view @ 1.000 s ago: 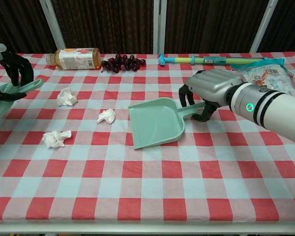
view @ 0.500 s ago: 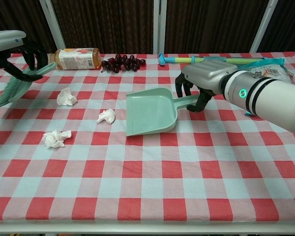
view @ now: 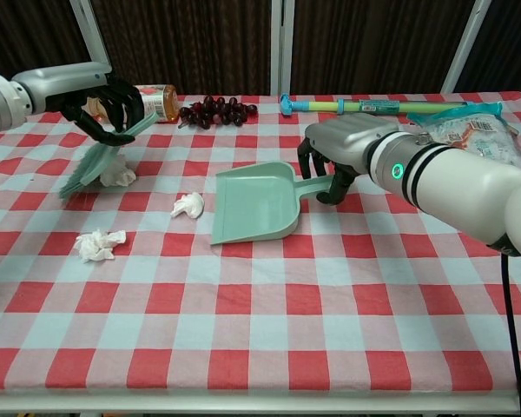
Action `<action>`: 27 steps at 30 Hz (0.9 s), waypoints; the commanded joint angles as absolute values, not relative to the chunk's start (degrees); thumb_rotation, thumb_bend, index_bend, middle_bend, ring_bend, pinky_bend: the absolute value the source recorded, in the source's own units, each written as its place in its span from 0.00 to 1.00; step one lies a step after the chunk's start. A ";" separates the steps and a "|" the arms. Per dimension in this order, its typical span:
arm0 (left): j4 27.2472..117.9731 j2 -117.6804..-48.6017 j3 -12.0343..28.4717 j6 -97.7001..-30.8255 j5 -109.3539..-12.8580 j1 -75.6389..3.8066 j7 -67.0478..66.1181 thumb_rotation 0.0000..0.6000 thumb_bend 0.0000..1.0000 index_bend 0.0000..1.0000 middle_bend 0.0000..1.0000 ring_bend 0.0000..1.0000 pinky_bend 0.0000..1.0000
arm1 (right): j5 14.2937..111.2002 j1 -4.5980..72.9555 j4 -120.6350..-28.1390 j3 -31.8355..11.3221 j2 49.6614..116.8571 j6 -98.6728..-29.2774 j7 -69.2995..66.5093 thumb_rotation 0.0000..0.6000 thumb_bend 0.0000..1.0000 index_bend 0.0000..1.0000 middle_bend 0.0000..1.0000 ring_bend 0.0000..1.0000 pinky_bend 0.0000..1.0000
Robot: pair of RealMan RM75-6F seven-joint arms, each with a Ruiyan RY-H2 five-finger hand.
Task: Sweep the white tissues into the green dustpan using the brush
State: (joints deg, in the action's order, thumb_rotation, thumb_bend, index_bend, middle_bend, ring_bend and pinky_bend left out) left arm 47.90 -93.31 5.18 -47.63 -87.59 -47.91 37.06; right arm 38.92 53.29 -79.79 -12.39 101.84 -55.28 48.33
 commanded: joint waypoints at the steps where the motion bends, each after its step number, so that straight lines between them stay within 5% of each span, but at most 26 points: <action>1: 49.26 -93.80 4.44 -48.46 -89.25 -49.37 43.07 1.00 0.42 0.53 0.55 0.43 0.38 | 38.57 53.65 -79.36 -12.26 102.36 -55.49 48.36 1.00 0.33 0.60 0.53 0.27 0.11; 27: 61.64 -95.92 5.68 -51.39 -88.37 -53.07 55.00 1.00 0.43 0.53 0.55 0.43 0.38 | 38.37 55.14 -75.14 -13.10 106.23 -54.70 43.24 1.00 0.33 0.60 0.53 0.27 0.10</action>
State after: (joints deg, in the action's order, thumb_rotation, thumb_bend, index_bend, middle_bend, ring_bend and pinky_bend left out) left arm 60.40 -95.97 5.22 -51.43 -88.90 -52.92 53.50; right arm 38.22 55.14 -75.29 -13.13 106.12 -54.79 43.39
